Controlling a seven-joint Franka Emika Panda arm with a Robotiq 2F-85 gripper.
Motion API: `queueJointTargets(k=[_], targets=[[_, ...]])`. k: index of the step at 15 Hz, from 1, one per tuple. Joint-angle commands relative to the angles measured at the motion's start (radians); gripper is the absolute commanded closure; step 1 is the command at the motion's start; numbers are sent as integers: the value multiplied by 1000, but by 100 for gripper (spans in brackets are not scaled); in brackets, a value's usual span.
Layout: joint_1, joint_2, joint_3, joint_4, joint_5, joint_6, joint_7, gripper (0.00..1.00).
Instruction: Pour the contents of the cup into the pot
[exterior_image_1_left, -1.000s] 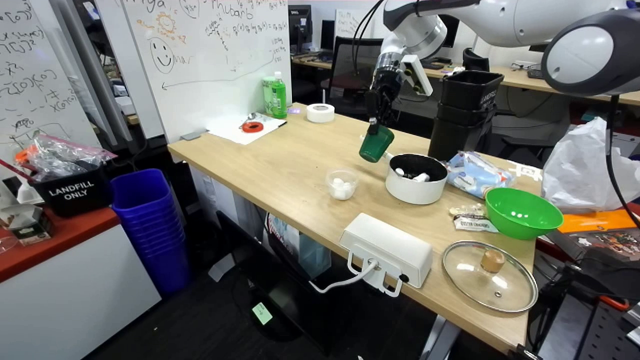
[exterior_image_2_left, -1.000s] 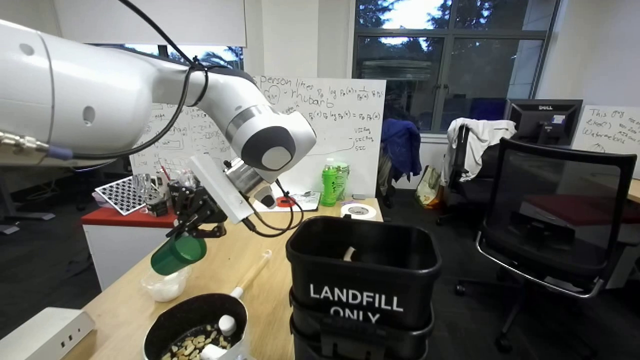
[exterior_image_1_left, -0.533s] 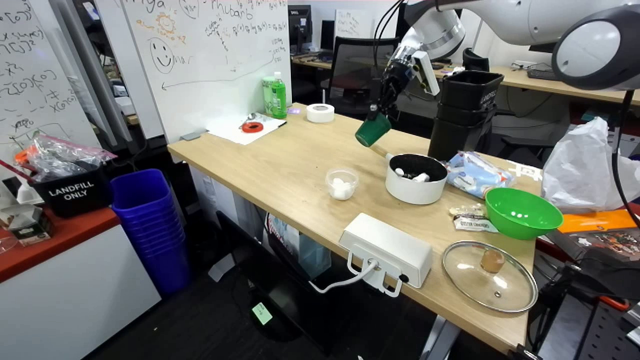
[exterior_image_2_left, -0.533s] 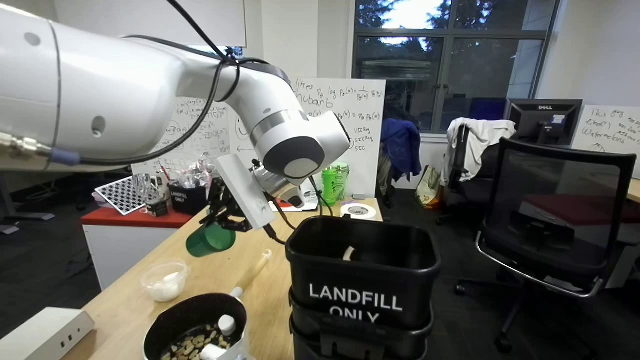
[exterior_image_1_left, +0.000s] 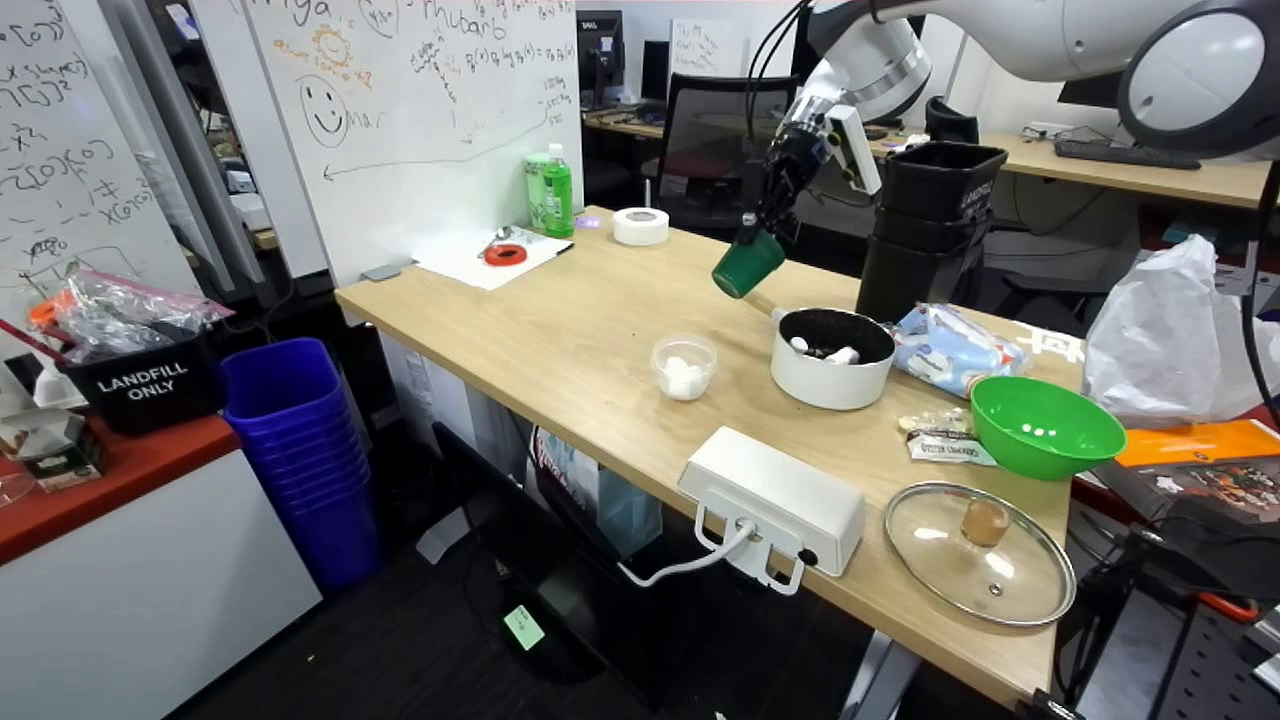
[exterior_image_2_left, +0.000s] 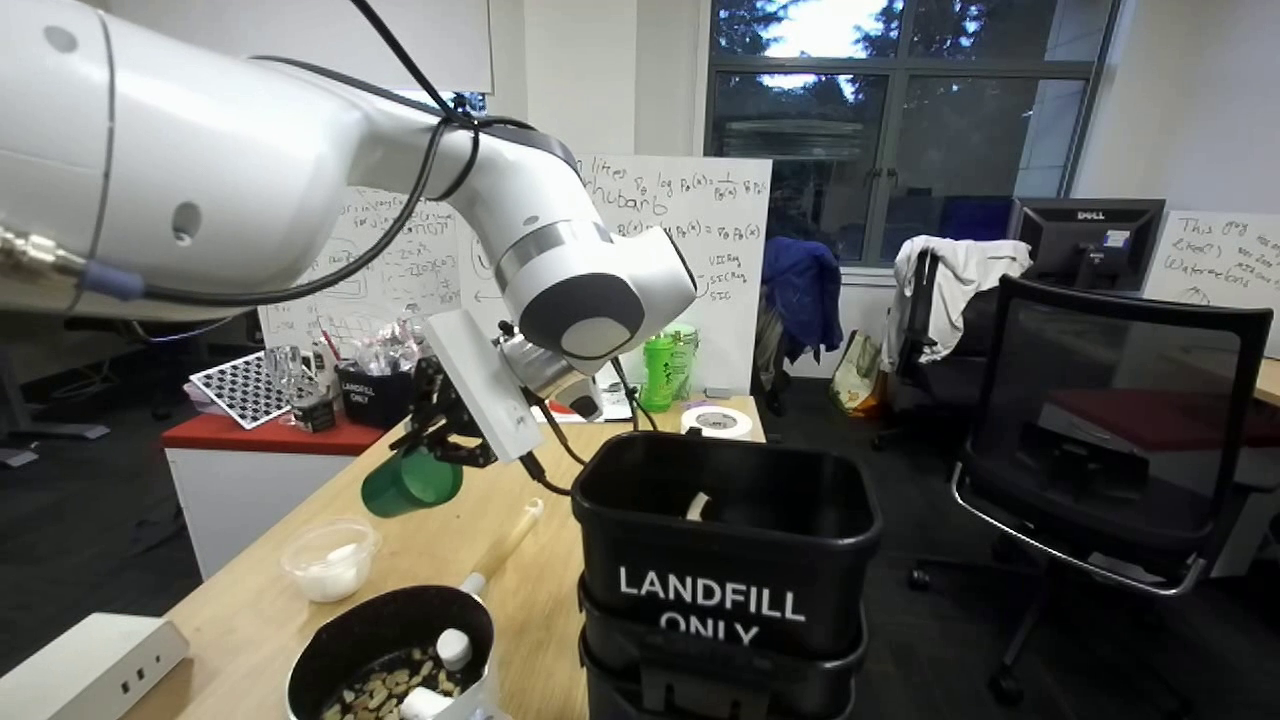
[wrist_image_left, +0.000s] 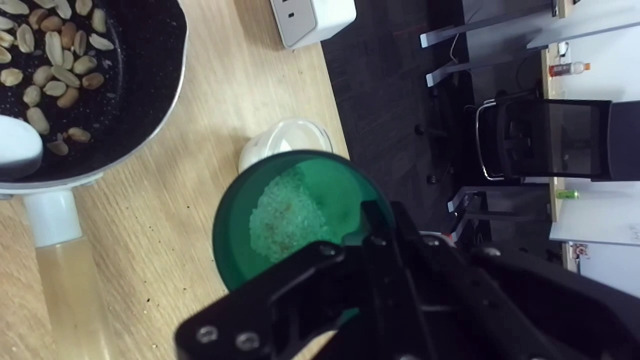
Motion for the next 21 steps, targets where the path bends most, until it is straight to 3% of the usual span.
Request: queueJointTargets(k=[1,4,9,14,18,21], targets=[[0,0,0,-1,0,0,0,94],[-3,-5,0,-11,3,4,2,99],[-10,-79,-8,-131,33,201,-16,99],[-16,-212,-24,-326,38,371,-42,99],[-7,-312,-36,-494,10,331,-59,99],[-10,-385,-18,-655,-12,206,-119,99]])
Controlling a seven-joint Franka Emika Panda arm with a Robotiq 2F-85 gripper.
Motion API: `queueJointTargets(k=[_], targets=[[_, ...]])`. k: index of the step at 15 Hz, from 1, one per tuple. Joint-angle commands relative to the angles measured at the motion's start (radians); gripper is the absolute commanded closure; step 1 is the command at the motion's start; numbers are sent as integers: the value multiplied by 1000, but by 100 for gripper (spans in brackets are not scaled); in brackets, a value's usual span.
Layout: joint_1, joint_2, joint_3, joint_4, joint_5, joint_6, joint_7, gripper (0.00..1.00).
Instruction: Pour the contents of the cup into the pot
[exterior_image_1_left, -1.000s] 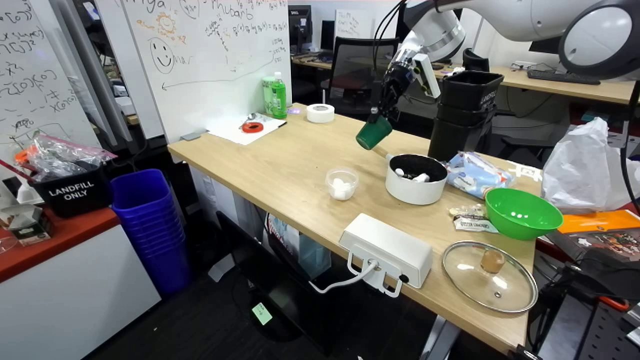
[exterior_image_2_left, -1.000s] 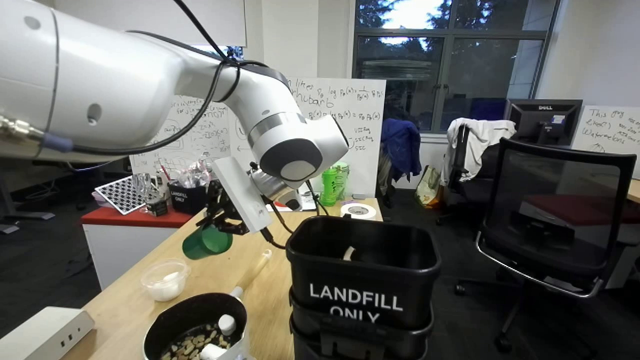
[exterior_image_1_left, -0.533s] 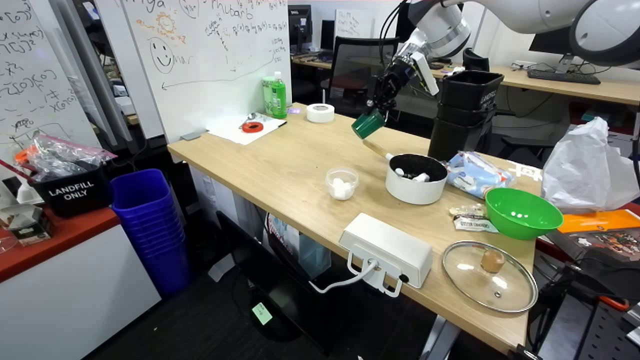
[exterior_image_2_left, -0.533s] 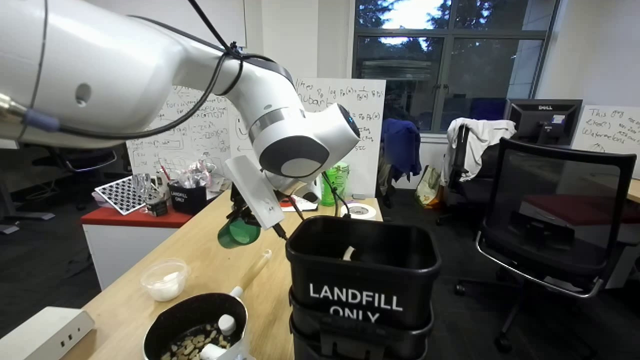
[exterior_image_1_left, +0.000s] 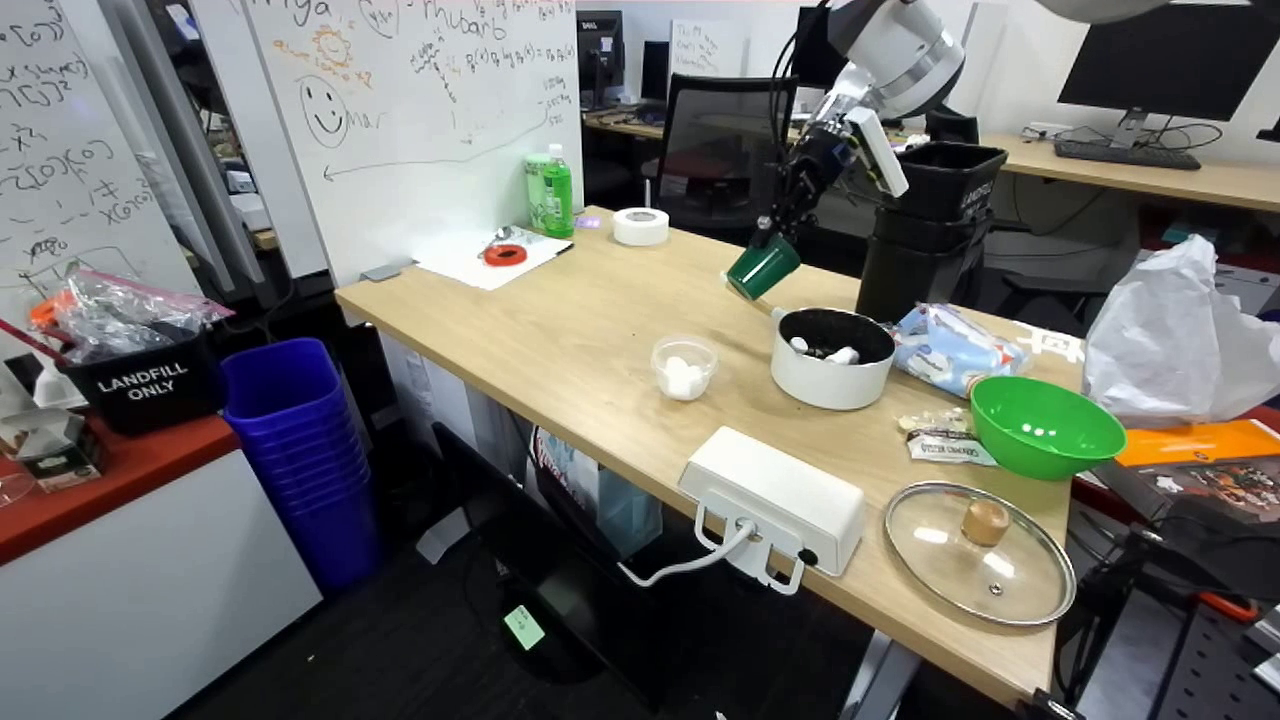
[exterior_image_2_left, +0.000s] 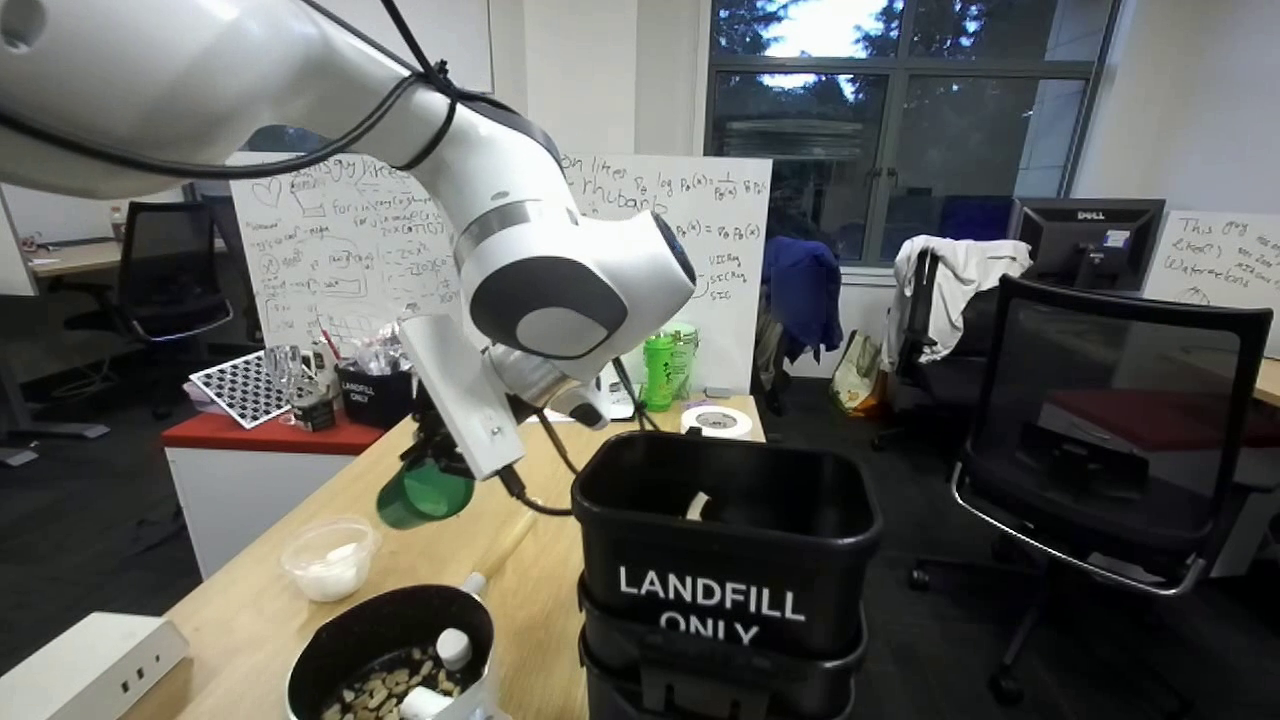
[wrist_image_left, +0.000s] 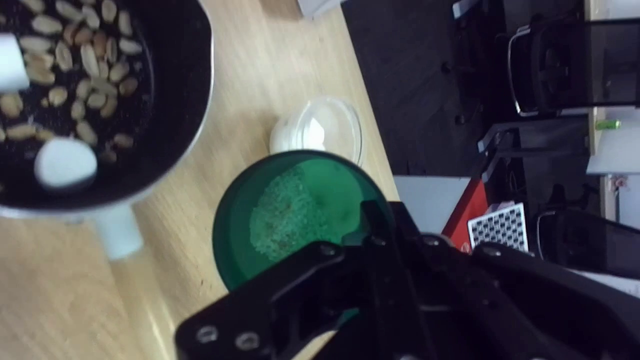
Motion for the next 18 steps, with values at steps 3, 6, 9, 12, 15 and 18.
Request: queueJointTargets(k=[3,6,9,12,15,18], targets=[[14,-199,-2,-367,-39,-154,-176,99],[30,-171,-16,-348,-26,-202,-192,99],[35,-188,-23,-369,-25,-201,-203,94],[35,-179,-23,-363,-25,-201,-202,94],[28,-161,-20,-356,-10,-205,-208,99],[10,-143,-19,-357,49,-196,-230,99]])
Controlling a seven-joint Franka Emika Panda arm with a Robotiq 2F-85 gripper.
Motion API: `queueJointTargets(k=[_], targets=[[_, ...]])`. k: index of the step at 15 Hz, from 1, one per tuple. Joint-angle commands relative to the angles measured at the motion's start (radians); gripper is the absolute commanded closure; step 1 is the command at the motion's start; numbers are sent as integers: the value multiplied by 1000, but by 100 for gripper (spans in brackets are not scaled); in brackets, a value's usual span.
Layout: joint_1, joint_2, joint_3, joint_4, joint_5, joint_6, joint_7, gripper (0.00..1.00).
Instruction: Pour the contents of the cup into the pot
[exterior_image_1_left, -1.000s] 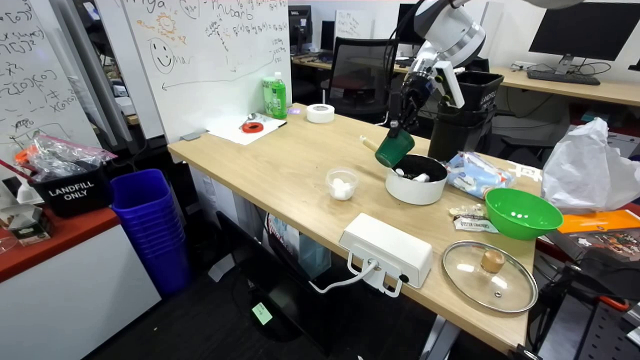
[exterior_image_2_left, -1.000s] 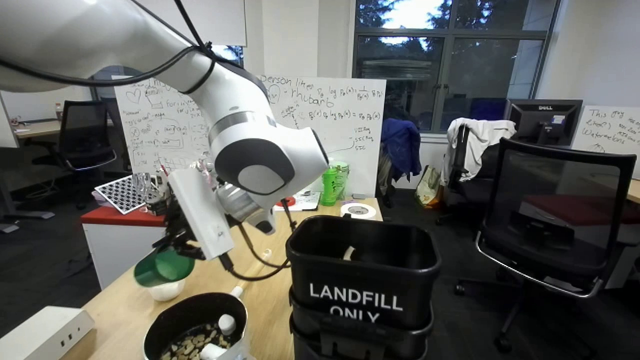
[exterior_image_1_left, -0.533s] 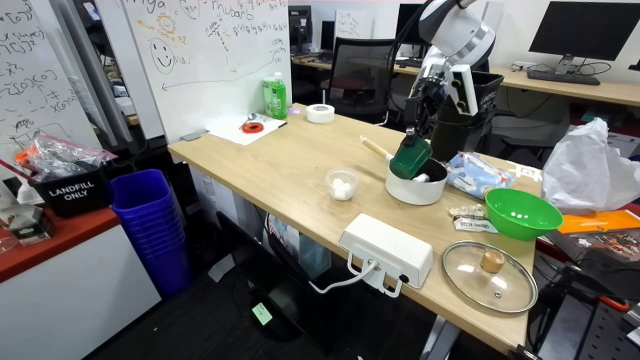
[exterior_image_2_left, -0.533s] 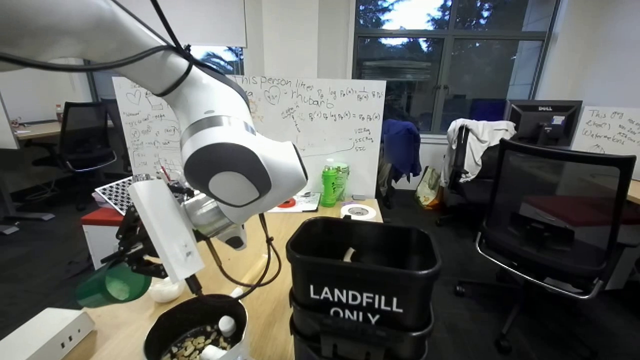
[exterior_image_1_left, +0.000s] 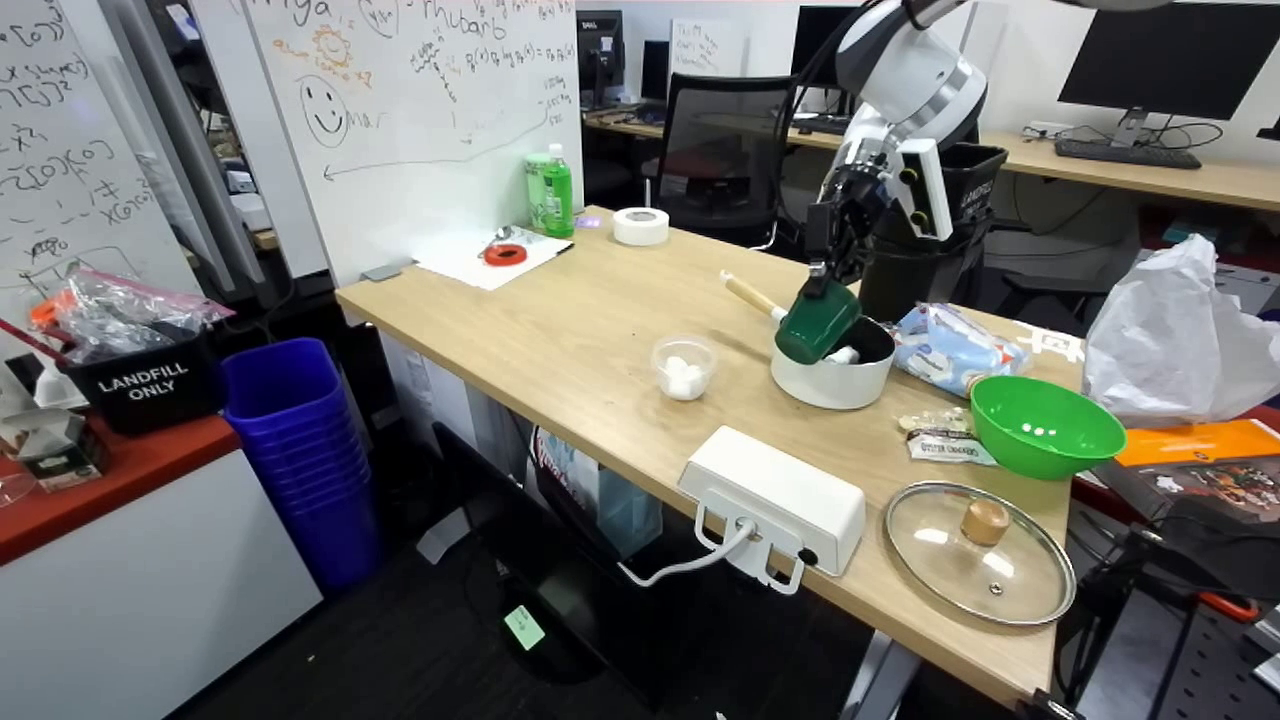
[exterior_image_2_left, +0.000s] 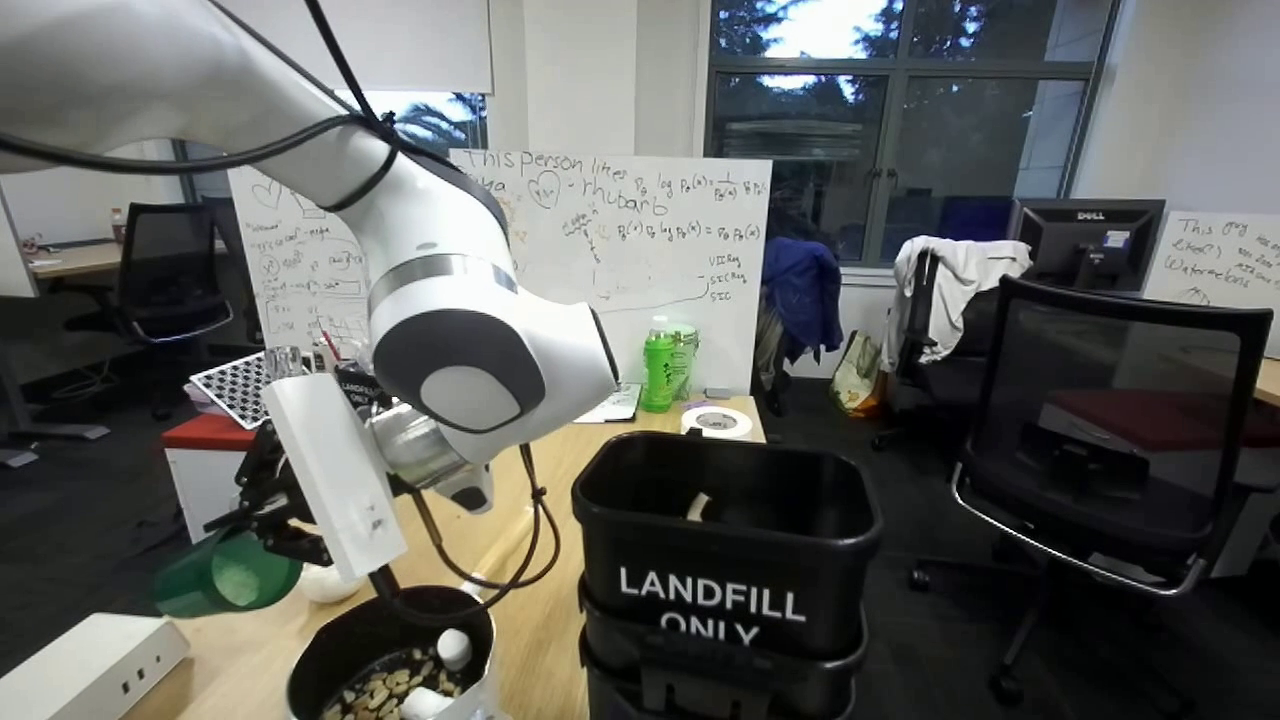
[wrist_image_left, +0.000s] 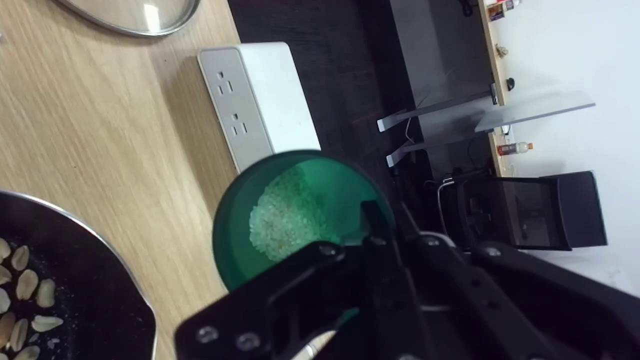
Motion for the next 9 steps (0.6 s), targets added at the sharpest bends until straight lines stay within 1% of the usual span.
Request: queueJointTargets(k=[1,4,7,9], targets=[[-14,19,-12,6,77,0,-33,99],[-20,-8,-30,-47,151,25,-67,99],[-7,-59,-53,-116,177,54,-130,99],[6,-107,-62,-180,166,58,-189,99]])
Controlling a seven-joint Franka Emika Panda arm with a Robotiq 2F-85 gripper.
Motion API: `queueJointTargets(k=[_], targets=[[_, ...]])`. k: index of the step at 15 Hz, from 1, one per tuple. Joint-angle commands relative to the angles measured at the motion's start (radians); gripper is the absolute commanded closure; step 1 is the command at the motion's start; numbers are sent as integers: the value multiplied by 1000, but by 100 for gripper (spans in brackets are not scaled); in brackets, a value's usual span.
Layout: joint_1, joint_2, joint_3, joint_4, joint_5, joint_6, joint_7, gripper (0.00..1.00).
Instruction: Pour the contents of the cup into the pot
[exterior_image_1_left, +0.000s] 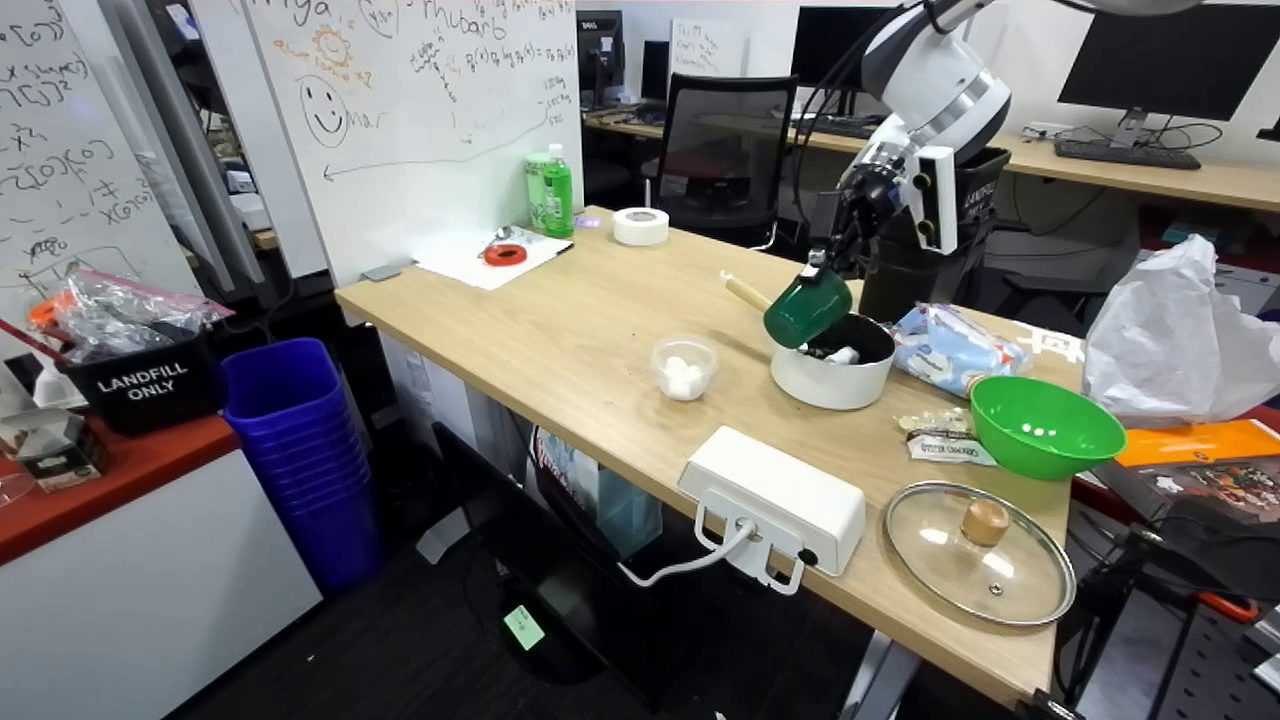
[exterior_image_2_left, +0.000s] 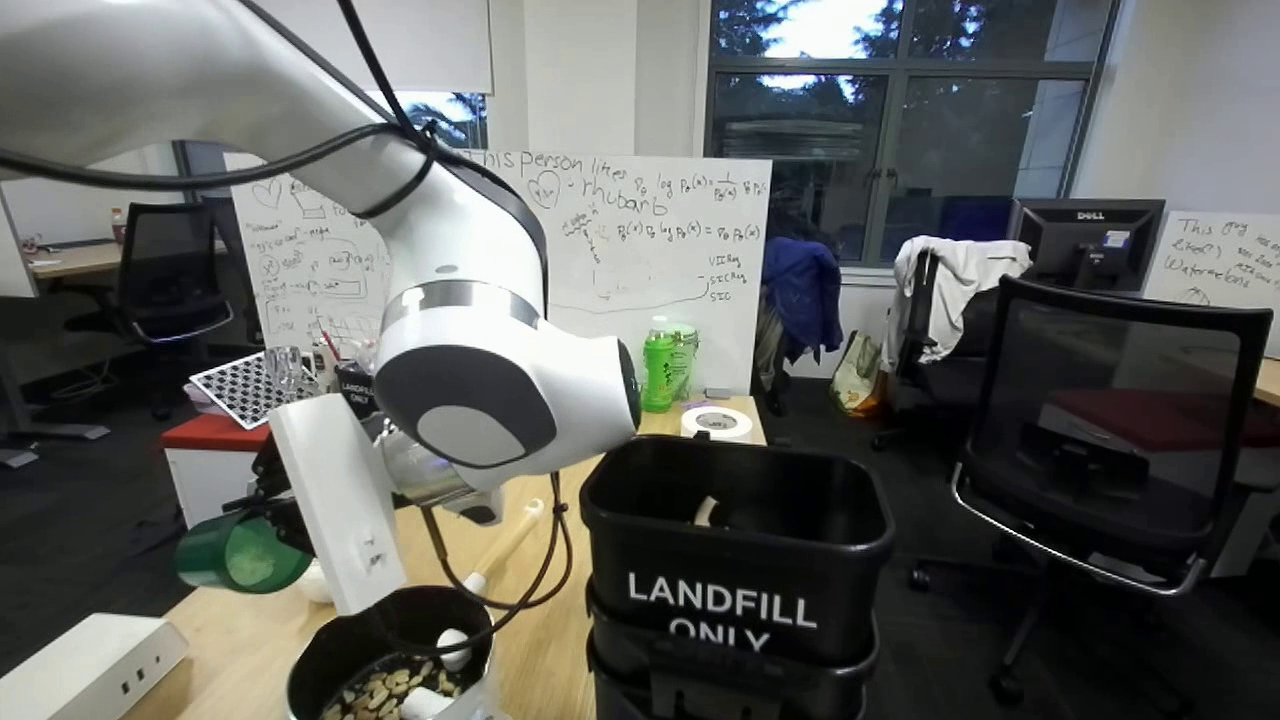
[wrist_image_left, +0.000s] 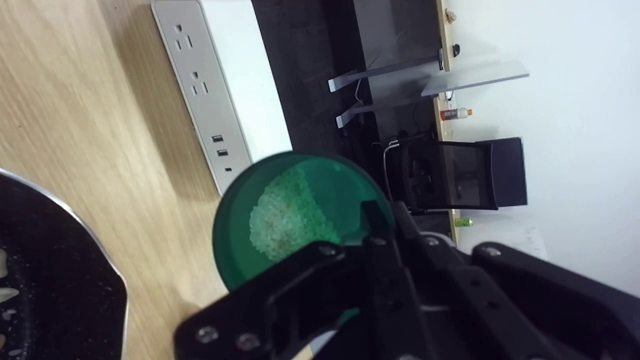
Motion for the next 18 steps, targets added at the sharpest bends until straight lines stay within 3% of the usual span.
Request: queueJointTargets(k=[1,6,14,18], targets=[[32,-112,-25,-150,0,41,-112,99],[74,-205,-39,-300,24,69,-196,99],[88,-206,-61,-332,298,228,-232,99],[99,-233,-87,-371,377,285,-228,99]])
